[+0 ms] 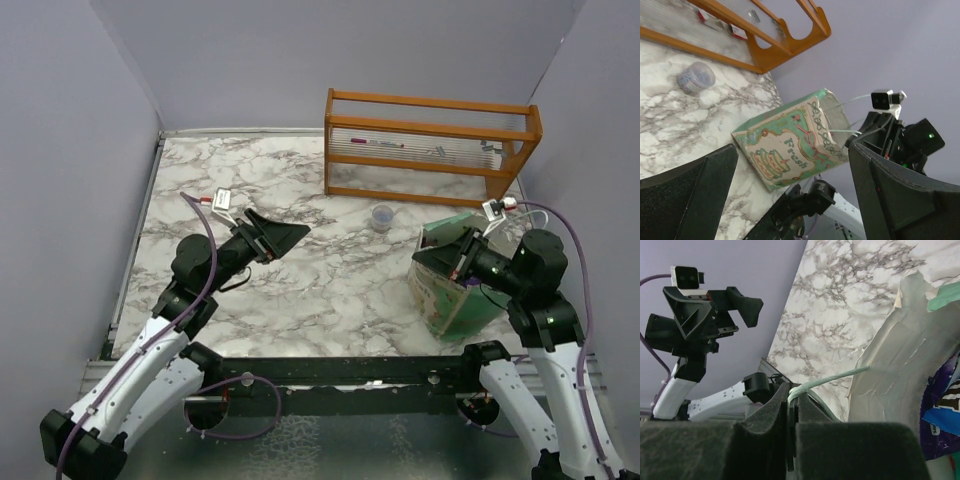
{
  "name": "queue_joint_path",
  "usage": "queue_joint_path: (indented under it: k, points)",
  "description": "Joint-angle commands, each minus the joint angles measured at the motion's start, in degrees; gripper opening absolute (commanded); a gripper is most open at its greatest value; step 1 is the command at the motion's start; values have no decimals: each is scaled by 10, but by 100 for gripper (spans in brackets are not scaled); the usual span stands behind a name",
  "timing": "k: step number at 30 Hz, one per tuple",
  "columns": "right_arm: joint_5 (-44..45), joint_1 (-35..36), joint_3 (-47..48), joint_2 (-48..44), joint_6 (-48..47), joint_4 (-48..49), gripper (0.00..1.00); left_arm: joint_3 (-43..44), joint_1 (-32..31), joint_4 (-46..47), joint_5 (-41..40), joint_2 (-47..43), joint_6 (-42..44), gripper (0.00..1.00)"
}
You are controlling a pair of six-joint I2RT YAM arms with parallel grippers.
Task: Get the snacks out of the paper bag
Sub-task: Move the paper bag to the center of the board.
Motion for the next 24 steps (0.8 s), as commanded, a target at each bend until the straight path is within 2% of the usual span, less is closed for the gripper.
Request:
queue_joint_path:
  k: [1, 3, 9, 13, 15, 19, 24]
  points:
    - [-55, 17, 25, 34, -16, 59, 5, -18, -52, 74, -28, 26, -33, 95]
    - [-51, 21, 40, 49, -54, 28, 12, -11, -91, 77, -56, 47, -26, 93]
    - [-23, 31, 95, 40, -176, -67, 60, 25, -236, 78, -175, 87, 14, 93]
    - [25, 33, 147, 30, -242, -146, 81, 67, -313, 65, -229, 129, 48, 92]
    - [36, 33, 175, 25, -269, -179, 86, 92, -346, 48, -255, 152, 70, 92]
    - [63, 33, 230, 5, -314, -228, 87, 129, -396, 35, -289, 197, 101, 92]
    - [301, 33, 291, -30, -328, -254, 83, 170, -431, -4, -329, 240, 113, 92]
